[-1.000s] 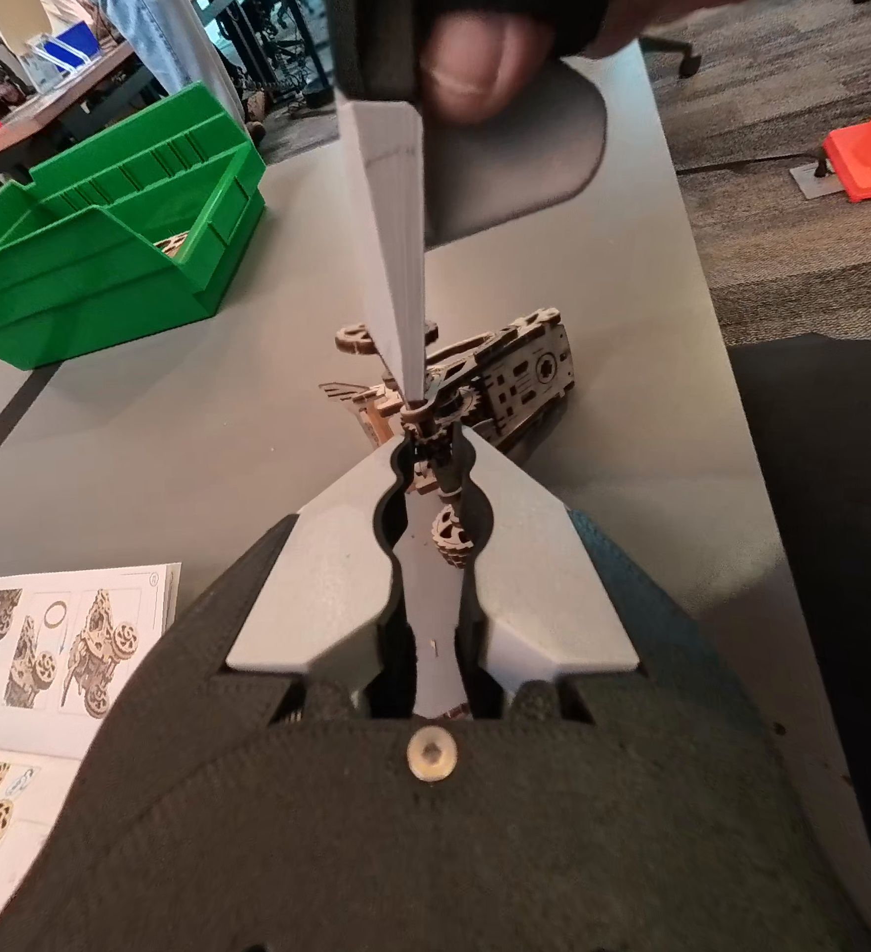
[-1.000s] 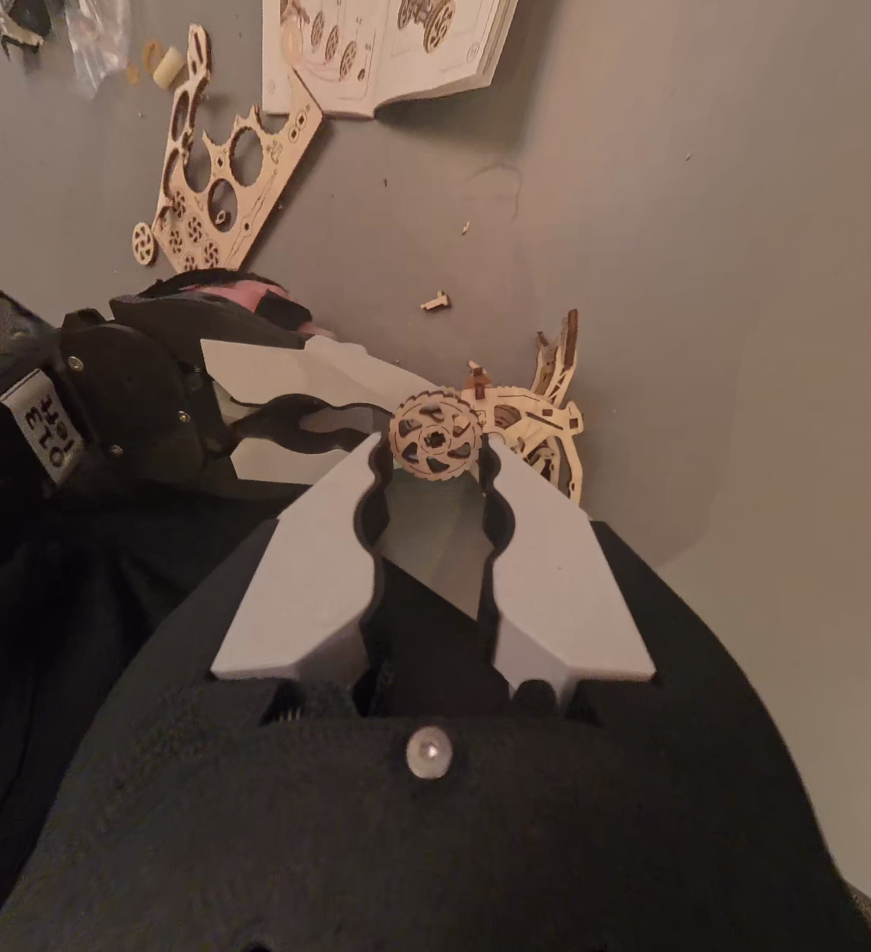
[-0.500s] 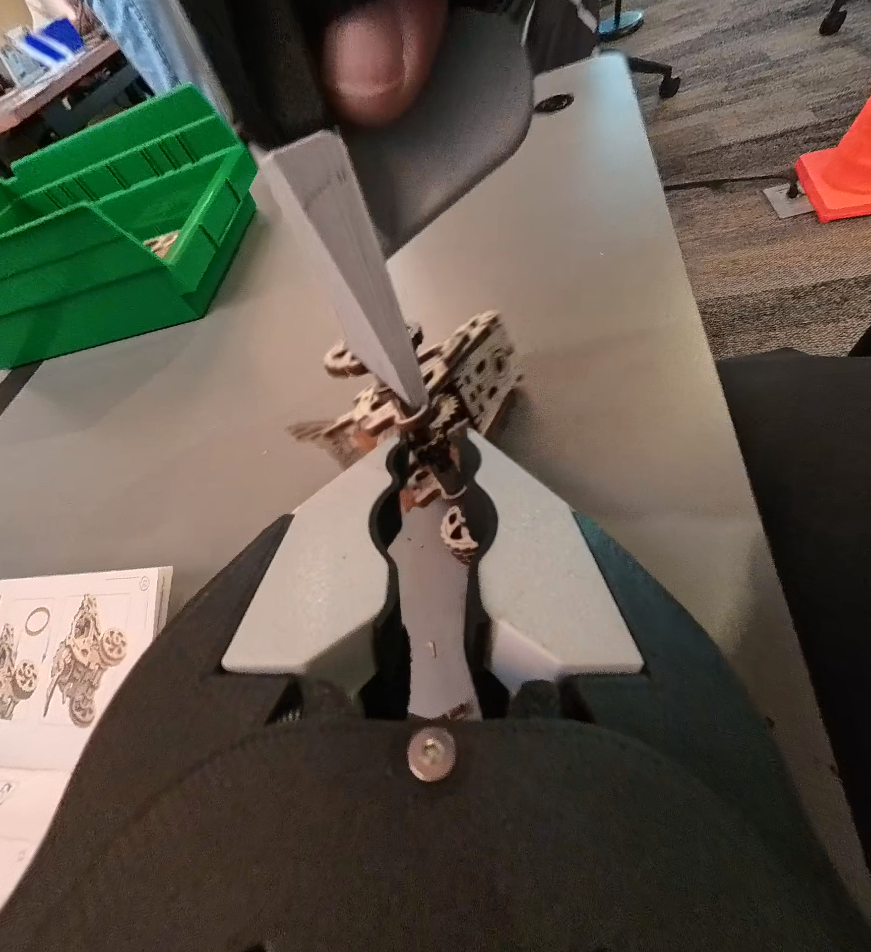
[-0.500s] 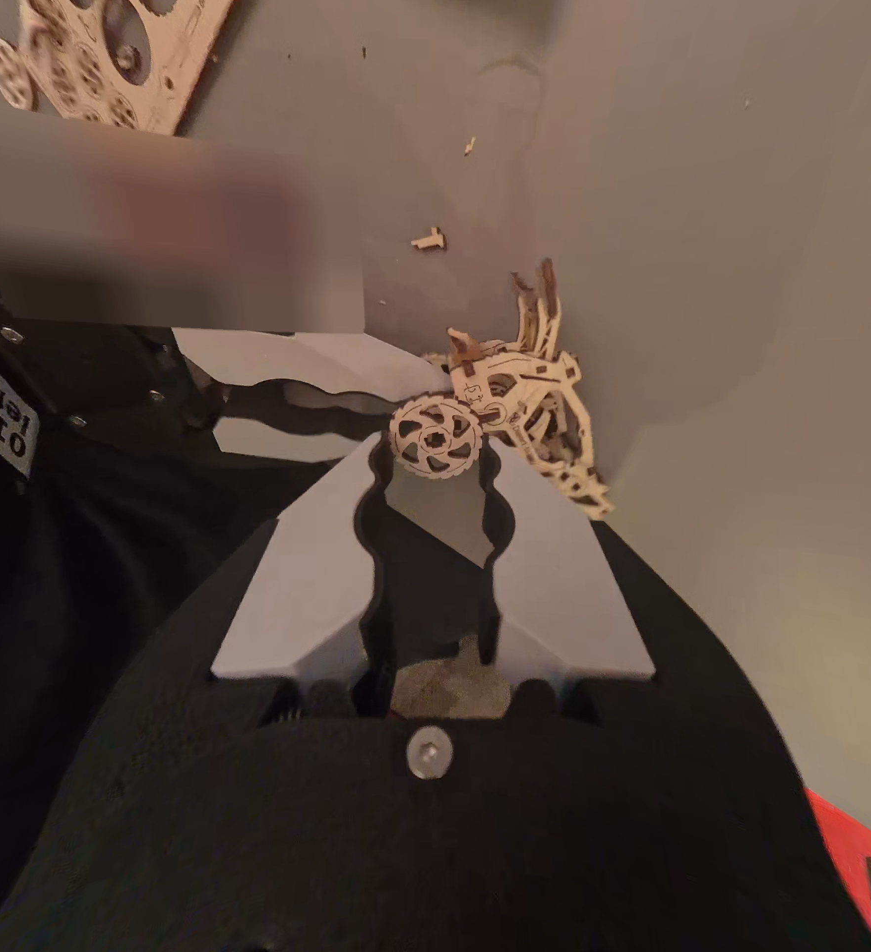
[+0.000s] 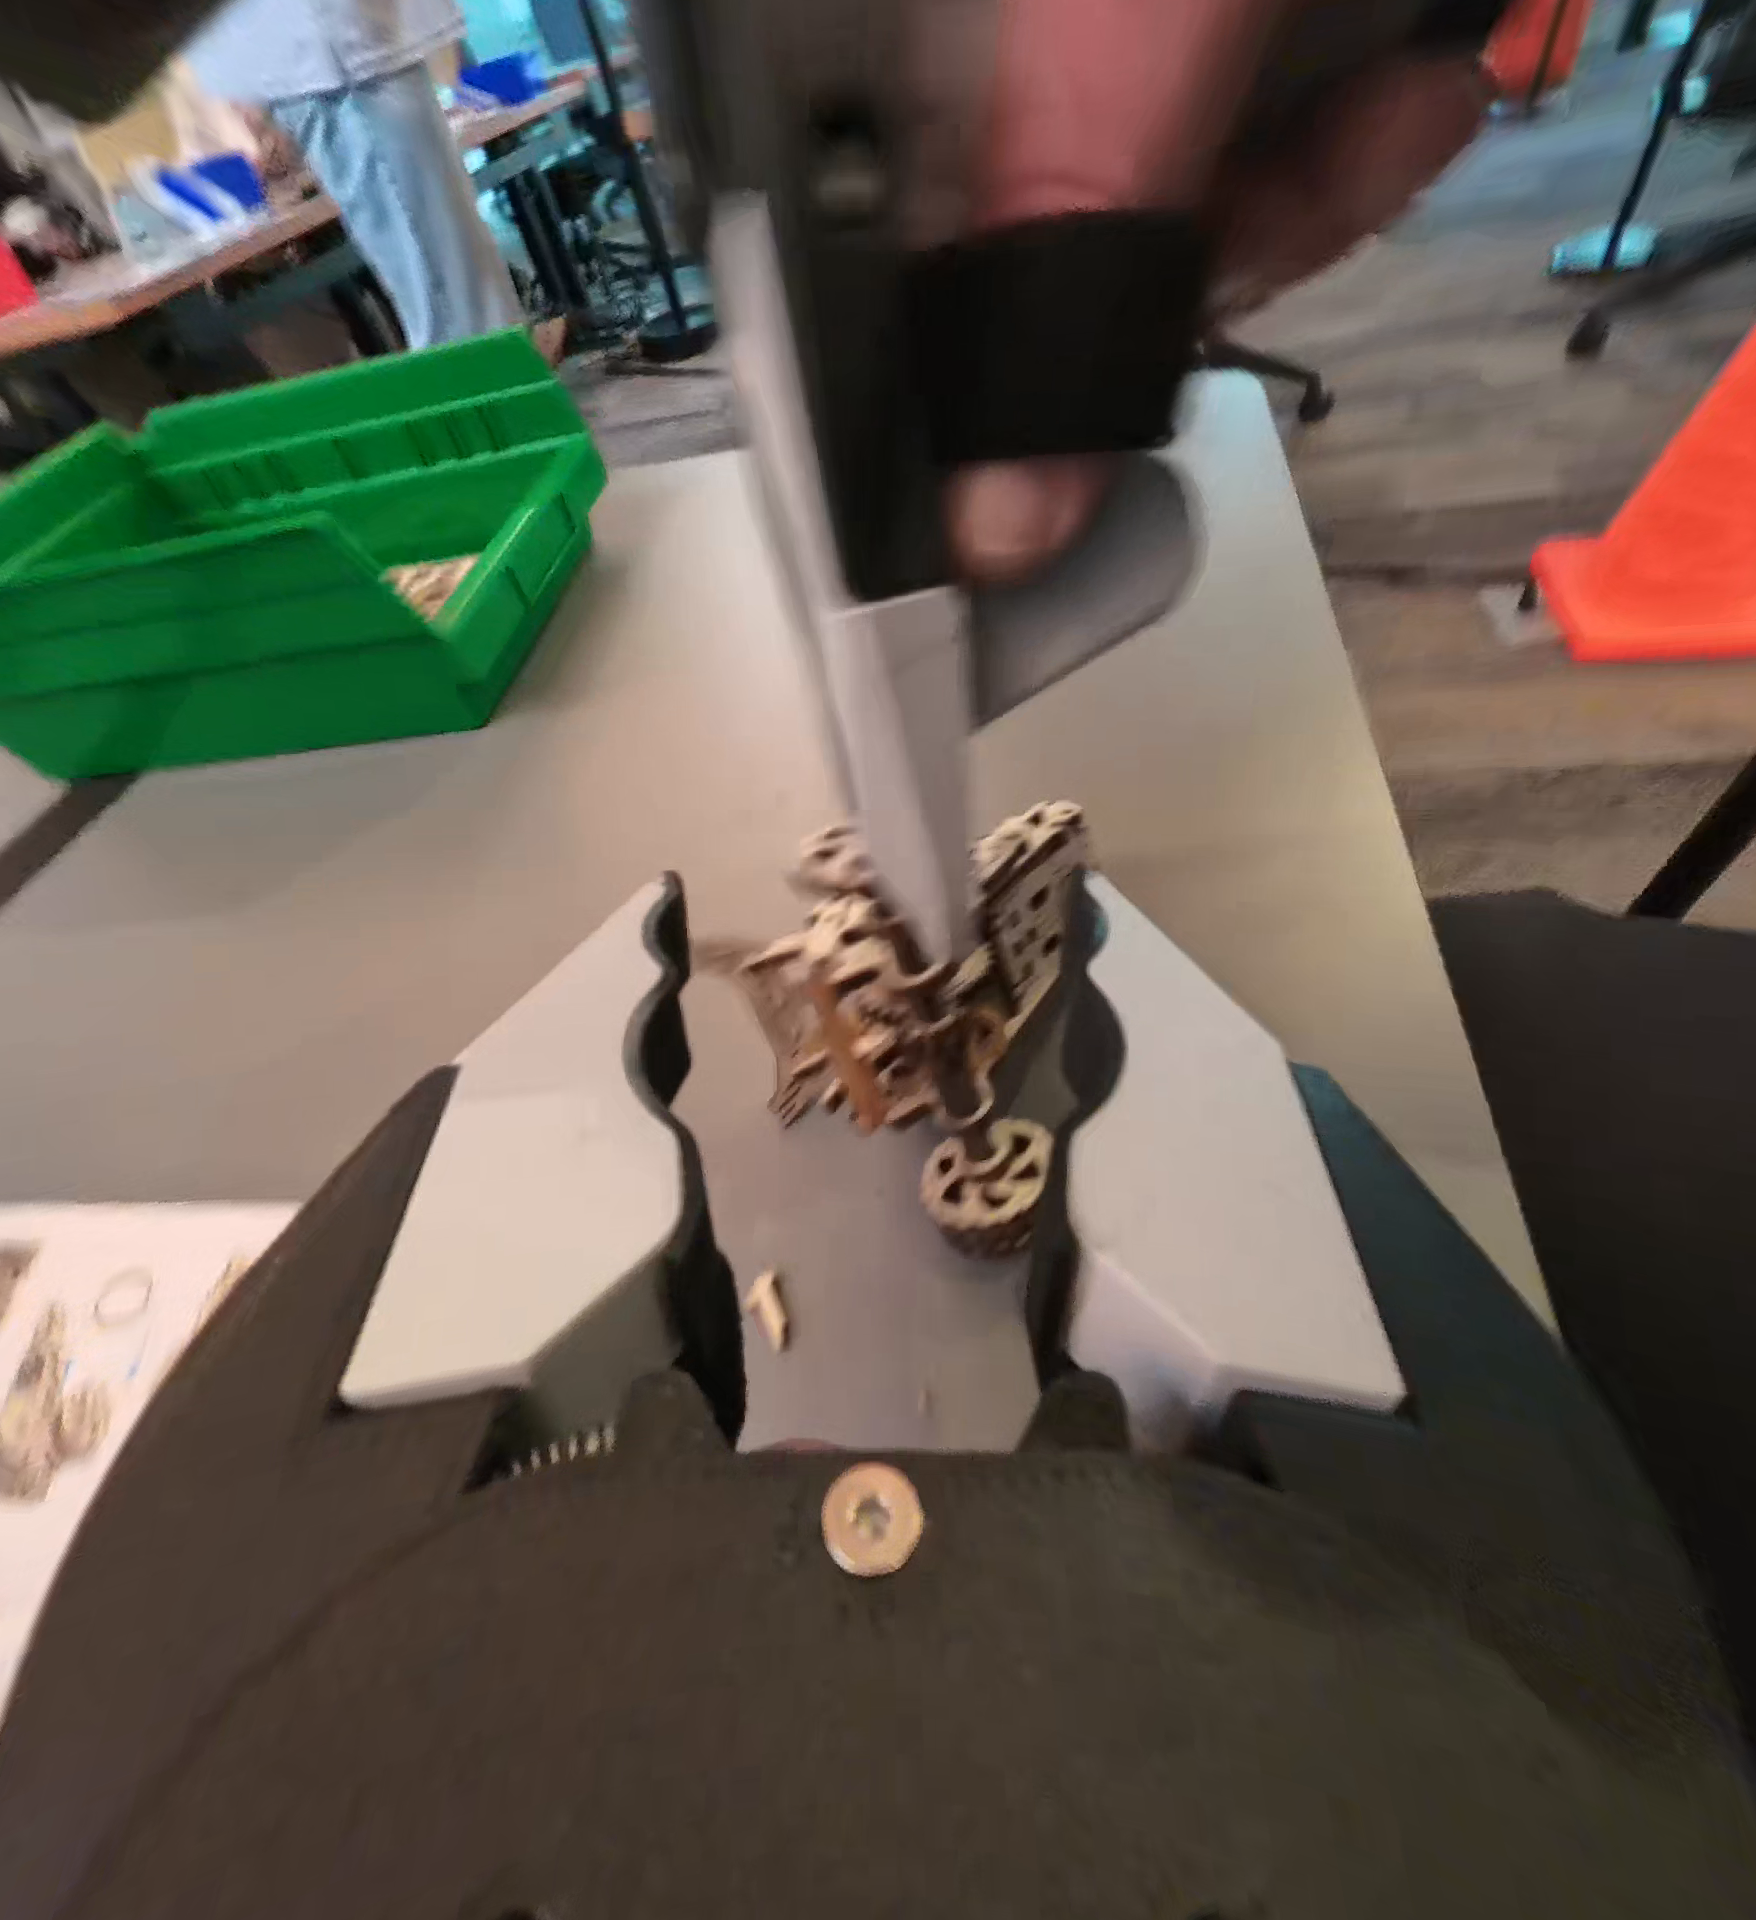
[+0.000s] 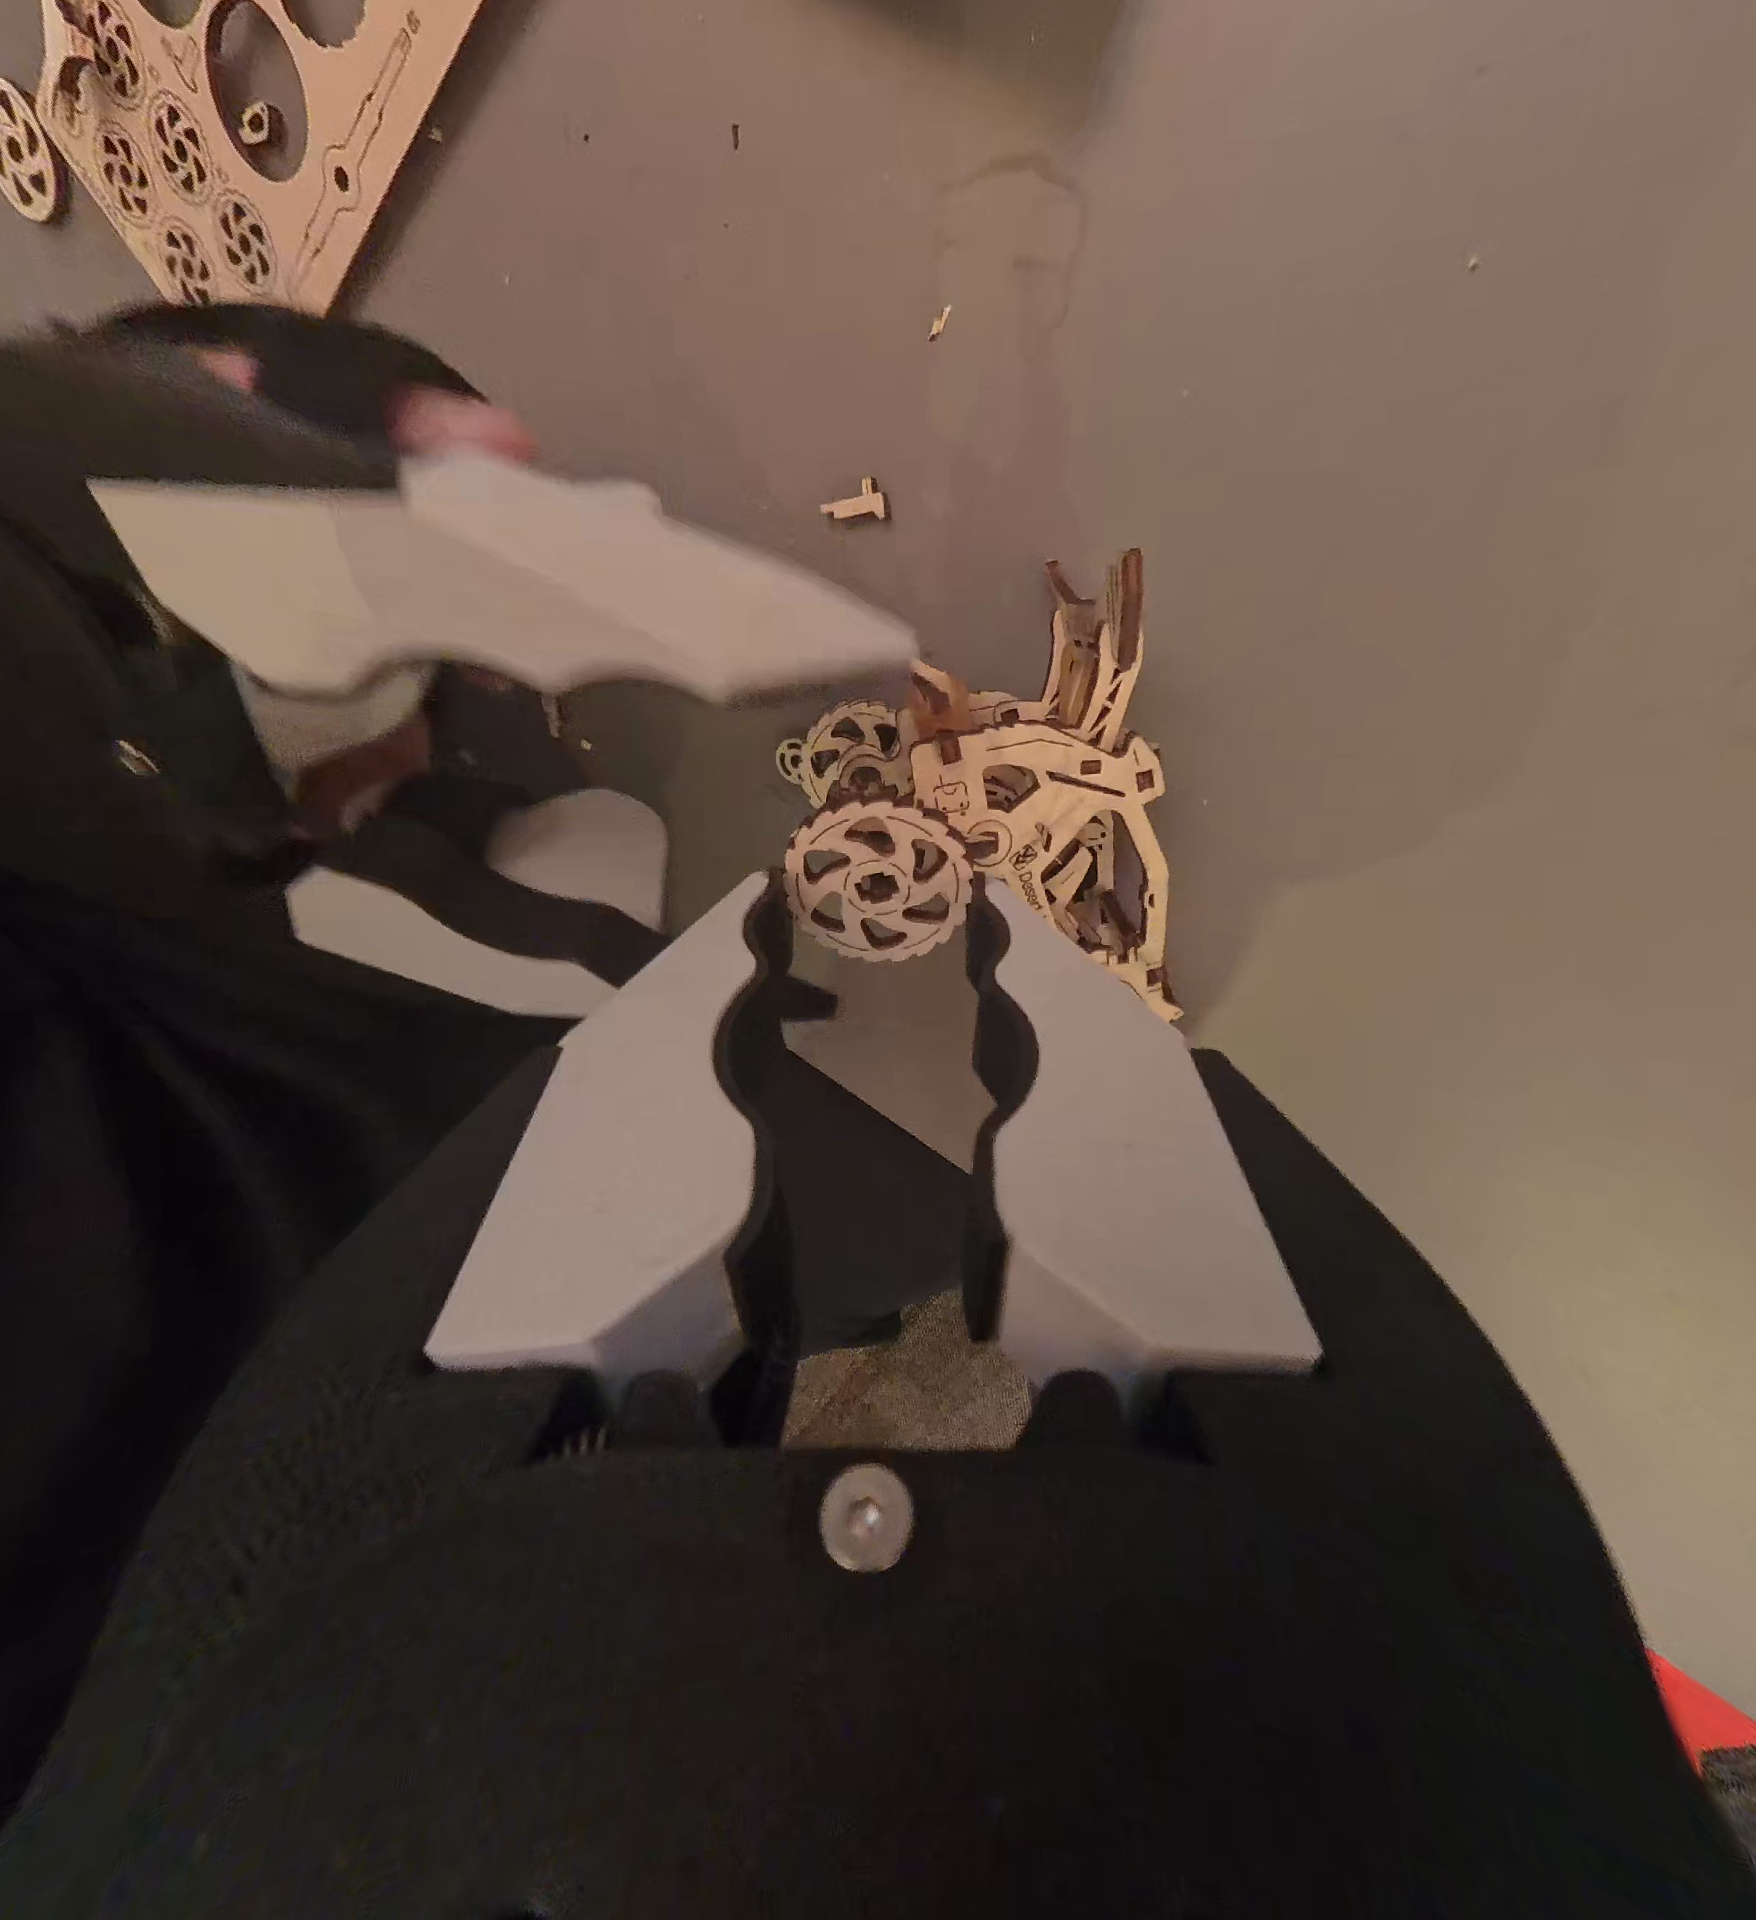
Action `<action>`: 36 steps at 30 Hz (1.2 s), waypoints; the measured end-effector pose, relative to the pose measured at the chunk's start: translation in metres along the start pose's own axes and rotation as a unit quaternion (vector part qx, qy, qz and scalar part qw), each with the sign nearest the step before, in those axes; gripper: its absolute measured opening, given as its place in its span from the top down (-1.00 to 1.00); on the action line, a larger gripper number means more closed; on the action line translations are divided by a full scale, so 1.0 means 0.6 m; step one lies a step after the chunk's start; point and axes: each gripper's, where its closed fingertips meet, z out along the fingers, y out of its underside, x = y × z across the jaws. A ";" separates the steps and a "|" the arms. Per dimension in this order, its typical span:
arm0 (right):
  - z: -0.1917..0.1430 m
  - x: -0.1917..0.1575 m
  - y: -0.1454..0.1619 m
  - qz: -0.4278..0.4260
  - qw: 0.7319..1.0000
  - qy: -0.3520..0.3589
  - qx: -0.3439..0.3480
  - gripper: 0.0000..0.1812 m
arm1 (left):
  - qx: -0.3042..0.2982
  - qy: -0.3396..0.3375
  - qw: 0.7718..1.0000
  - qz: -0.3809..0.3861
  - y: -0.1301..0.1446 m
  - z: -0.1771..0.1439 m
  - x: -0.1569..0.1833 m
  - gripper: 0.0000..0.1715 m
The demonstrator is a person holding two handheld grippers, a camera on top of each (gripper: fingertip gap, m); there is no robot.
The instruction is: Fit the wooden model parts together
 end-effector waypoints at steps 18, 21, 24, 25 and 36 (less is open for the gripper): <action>-0.008 -0.013 -0.004 -0.050 0.993 -0.021 0.101 0.57 | 0.042 -0.016 0.999 -0.007 -0.013 0.011 0.003 0.64; -0.007 -0.014 -0.008 -0.055 0.990 -0.023 0.127 0.58 | 0.051 -0.009 0.998 -0.020 -0.013 0.010 0.003 0.63; -0.003 -0.011 -0.009 -0.043 0.990 -0.018 0.136 0.65 | 0.057 0.000 0.998 -0.030 -0.012 0.008 0.004 0.64; -0.002 -0.011 -0.010 -0.038 0.989 -0.018 0.140 0.65 | 0.059 0.003 0.998 -0.036 -0.012 0.008 0.003 0.64; -0.003 -0.011 -0.013 -0.018 0.991 0.034 0.128 0.66 | 0.061 0.036 0.995 -0.070 -0.004 0.004 0.003 0.64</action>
